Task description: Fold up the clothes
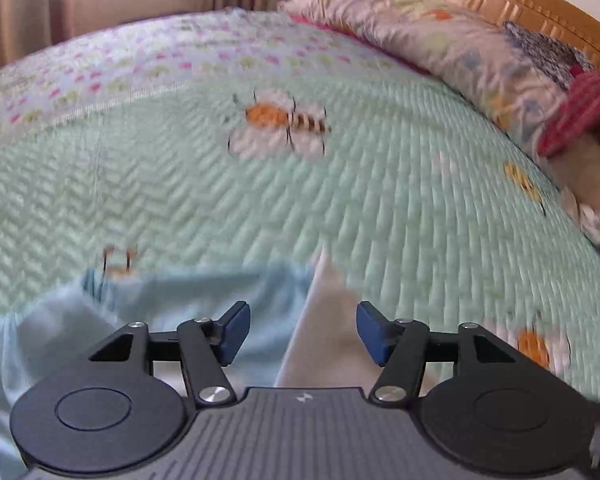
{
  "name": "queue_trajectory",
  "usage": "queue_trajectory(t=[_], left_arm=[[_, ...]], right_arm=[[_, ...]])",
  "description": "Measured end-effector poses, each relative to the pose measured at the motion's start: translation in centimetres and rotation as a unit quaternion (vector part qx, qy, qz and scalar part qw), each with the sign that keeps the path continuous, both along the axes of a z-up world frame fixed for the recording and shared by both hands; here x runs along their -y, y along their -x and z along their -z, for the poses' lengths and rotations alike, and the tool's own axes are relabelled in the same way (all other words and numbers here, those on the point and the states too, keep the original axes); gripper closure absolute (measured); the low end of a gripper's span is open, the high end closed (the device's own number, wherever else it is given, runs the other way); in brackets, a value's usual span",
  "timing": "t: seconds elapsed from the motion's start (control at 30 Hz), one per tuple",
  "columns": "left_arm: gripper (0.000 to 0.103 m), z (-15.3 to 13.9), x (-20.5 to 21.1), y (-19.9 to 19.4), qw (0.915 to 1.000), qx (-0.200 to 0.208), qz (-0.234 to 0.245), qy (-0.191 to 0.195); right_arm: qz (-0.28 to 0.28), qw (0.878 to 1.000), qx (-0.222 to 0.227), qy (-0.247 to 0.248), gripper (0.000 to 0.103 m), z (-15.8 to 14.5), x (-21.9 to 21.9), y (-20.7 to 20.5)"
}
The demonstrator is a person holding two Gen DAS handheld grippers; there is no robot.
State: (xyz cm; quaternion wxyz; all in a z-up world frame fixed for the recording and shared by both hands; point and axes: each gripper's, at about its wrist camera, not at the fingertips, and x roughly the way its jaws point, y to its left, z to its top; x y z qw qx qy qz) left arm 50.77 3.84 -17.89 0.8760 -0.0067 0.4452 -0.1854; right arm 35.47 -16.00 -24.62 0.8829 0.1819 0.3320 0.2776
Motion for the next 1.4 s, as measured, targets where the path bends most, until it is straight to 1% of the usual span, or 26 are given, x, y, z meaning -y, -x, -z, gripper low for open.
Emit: queue_trajectory(t=[0.07, 0.1, 0.17, 0.2, 0.23, 0.3, 0.37, 0.5, 0.57, 0.6, 0.63, 0.67, 0.73, 0.77, 0.8, 0.83, 0.87, 0.9, 0.93, 0.97, 1.03, 1.07, 1.13, 1.17, 1.27, 1.4], left_arm=[[0.04, 0.8, -0.4, 0.3, 0.9999, -0.009, 0.005, 0.005], [0.043, 1.3, -0.5, 0.3, 0.9999, -0.013, 0.007, 0.006], [0.064, 2.2, -0.2, 0.1, 0.9991, -0.03, 0.025, 0.013], [0.092, 2.5, 0.1, 0.1, 0.9987, -0.036, 0.035, 0.013], [0.101, 2.6, 0.3, 0.3, 0.9989, -0.03, 0.037, -0.004], [0.102, 2.5, 0.5, 0.6, 0.9987, -0.014, 0.026, -0.041], [0.103, 1.9, -0.4, 0.6, 0.9985, 0.003, -0.003, -0.055], [0.103, 1.0, -2.0, 0.4, 0.9985, 0.01, -0.034, -0.041], [0.1, 0.5, -2.1, 0.7, 0.9989, 0.013, -0.033, -0.031], [0.094, 0.2, -2.1, 1.0, 0.999, 0.014, -0.034, -0.024], [0.081, -0.2, -2.3, 1.7, 0.9989, 0.016, -0.039, -0.019], [0.076, -0.6, -2.5, 2.4, 0.9988, 0.017, -0.043, -0.013], [0.06, -1.3, -3.0, 4.0, 0.9984, 0.019, -0.054, -0.003], [0.055, -1.5, -3.5, 5.6, 0.9979, 0.016, -0.063, -0.004], [0.044, -1.6, -4.0, 7.1, 0.9974, 0.012, -0.071, -0.004], [0.037, -1.7, -4.6, 8.7, 0.9967, 0.008, -0.08, -0.005], [0.034, -1.8, -5.1, 10.3, 0.996, 0.004, -0.089, -0.005], [0.028, -1.9, -5.6, 11.9, 0.9952, 0.0, -0.098, -0.006], [0.022, -2.0, -6.1, 13.4, 0.9943, -0.003, -0.107, -0.006], [0.02, -2.1, -6.7, 15.0, 0.9933, -0.007, -0.115, -0.007], [0.019, -2.3, -7.7, 18.2, 0.991, -0.015, -0.133, -0.008], [0.019, -2.4, -8.2, 19.7, 0.9897, -0.019, -0.142, -0.008], [0.019, -2.6, -9.2, 22.7, 0.9869, -0.026, -0.159, -0.008], [0.019, -2.3, -9.5, 23.4, 0.9857, -0.031, -0.166, -0.004], [0.019, -1.4, -10.3, 24.8, 0.9822, -0.044, -0.182, 0.017], [0.019, -0.7, -10.5, 24.5, 0.9801, -0.06, -0.186, 0.034]], right_arm=[[0.0, 1.0, 0.0, 0.0, 0.043, 0.0, 0.0, 0.0], [0.0, 1.0, 0.0, -0.001, 0.043, 0.0, 0.0, 0.0], [0.0, 1.0, 0.0, -0.003, 0.043, 0.1, 0.1, 0.0], [0.0, 1.0, 0.0, -0.005, 0.043, 0.1, 0.1, 0.0], [0.0, 1.0, -0.001, -0.007, 0.043, 0.1, 0.1, 0.0], [0.0, 1.0, -0.001, -0.008, 0.043, 0.2, 0.2, 0.0], [-0.002, 1.0, 0.0, -0.001, 0.043, 0.1, 0.0, 0.0], [-0.006, 1.0, 0.003, 0.01, 0.043, 0.0, -0.2, 0.0], [-0.005, 1.0, 0.001, 0.004, 0.043, 0.1, -0.1, -0.1], [-0.005, 1.0, 0.0, 0.0, 0.043, 0.1, 0.1, -0.1], [-0.004, 1.0, -0.001, -0.004, 0.043, 0.1, 0.2, -0.2], [-0.004, 1.0, -0.002, -0.007, 0.043, 0.1, 0.3, -0.2], [-0.003, 1.0, -0.001, -0.009, 0.043, 0.0, 0.3, -0.1], [-0.001, 1.0, 0.003, -0.002, 0.043, -0.3, 0.2, 0.0], [0.001, 1.0, 0.015, 0.012, 0.043, -0.9, -0.2, 0.3], [-0.005, 0.999, 0.043, 0.031, 0.043, -1.7, -0.8, 1.1], [-0.021, 0.995, 0.082, 0.052, 0.043, -2.8, -1.8, 2.2], [-0.049, 0.988, 0.126, 0.074, 0.043, -4.0, -2.9, 3.7], [-0.092, 0.976, 0.174, 0.095, 0.043, -5.2, -4.3, 5.5], [-0.137, 0.958, 0.22, 0.12, 0.041, -6.0, -5.9, 7.6], [-0.219, 0.913, 0.293, 0.183, 0.033, -6.6, -9.2, 11.6], [-0.251, 0.89, 0.315, 0.211, 0.032, -6.4, -10.7, 13.3], [-0.301, 0.854, 0.337, 0.257, 0.032, -5.6, -13.0, 15.6], [-0.315, 0.843, 0.341, 0.271, 0.032, -5.1, -13.8, 16.2], [-0.343, 0.822, 0.352, 0.29, 0.032, -3.9, -15.5, 17.4], [-0.348, 0.807, 0.357, 0.317, 0.034, -2.2, -17.4, 18.0]])
